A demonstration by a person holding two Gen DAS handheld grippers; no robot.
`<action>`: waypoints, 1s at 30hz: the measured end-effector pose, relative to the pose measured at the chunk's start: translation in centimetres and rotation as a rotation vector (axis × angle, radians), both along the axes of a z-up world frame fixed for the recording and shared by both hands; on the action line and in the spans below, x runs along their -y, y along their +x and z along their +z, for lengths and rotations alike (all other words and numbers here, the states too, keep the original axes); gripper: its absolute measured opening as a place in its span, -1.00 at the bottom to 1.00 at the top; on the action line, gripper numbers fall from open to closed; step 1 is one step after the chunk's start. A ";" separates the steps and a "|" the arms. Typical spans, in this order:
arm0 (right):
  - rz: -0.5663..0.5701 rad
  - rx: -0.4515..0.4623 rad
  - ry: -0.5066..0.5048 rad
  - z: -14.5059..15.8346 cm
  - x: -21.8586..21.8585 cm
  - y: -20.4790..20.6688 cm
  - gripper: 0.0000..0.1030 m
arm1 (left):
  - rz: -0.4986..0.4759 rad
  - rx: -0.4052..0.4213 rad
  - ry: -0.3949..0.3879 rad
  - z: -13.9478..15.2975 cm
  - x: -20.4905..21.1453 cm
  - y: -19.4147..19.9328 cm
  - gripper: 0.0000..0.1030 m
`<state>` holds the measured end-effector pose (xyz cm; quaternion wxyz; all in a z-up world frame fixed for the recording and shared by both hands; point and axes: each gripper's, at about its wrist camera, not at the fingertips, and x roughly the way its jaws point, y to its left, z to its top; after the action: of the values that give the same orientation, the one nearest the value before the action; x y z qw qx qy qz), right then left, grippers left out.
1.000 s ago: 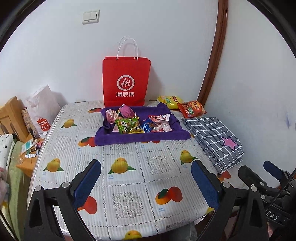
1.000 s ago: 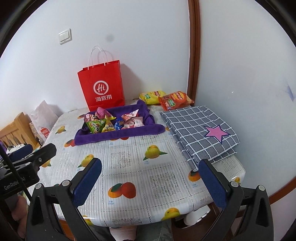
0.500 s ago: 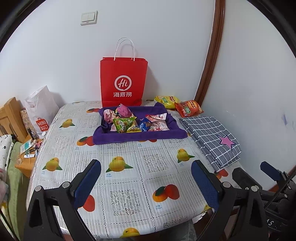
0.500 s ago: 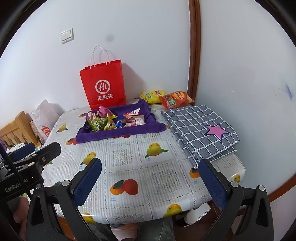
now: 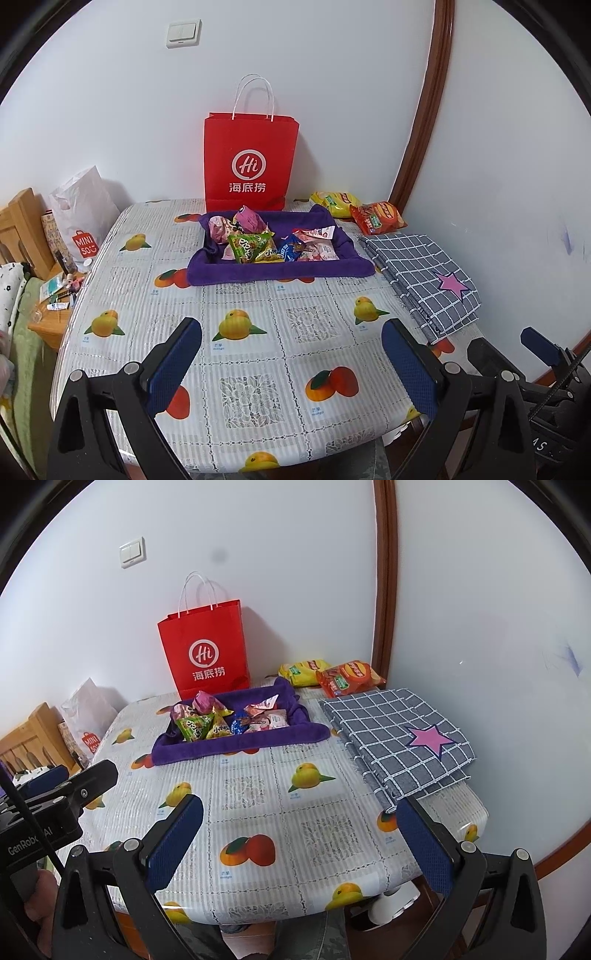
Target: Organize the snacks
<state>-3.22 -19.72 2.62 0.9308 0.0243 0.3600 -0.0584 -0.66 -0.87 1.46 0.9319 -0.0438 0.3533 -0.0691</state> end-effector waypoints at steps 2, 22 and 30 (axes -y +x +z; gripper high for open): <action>0.003 0.000 0.001 -0.1 -0.1 0.0 0.99 | 0.000 -0.001 -0.002 0.0 -0.1 0.0 0.92; 0.005 0.009 -0.004 0.2 0.0 -0.4 1.00 | 0.002 -0.002 -0.011 0.1 0.2 -0.1 0.92; 0.005 0.011 0.001 0.3 0.3 -0.6 1.00 | 0.005 -0.001 -0.015 0.1 0.1 -0.1 0.92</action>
<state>-3.77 -20.00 2.92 0.9330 0.0242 0.3548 -0.0556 -0.78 -0.96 1.56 0.9316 -0.0517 0.3531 -0.0693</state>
